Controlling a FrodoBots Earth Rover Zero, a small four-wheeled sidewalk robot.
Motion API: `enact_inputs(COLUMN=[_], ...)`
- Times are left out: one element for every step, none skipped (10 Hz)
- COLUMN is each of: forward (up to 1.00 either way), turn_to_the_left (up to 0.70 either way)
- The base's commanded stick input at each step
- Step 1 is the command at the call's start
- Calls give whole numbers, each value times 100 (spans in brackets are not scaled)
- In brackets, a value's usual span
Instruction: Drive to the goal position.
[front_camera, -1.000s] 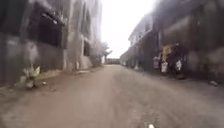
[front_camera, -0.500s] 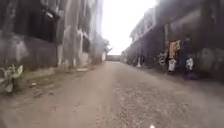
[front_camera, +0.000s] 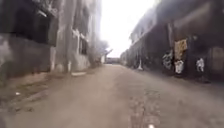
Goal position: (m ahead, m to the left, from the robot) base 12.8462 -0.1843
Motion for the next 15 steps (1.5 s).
enact_inputs(forward=[100,100,100,100,100,100,100,100,100,100,100,100,100,100,100], turn_to_the_left=[0,0,0,0,0,0,0,0,0,0,0,0,0,0,0])
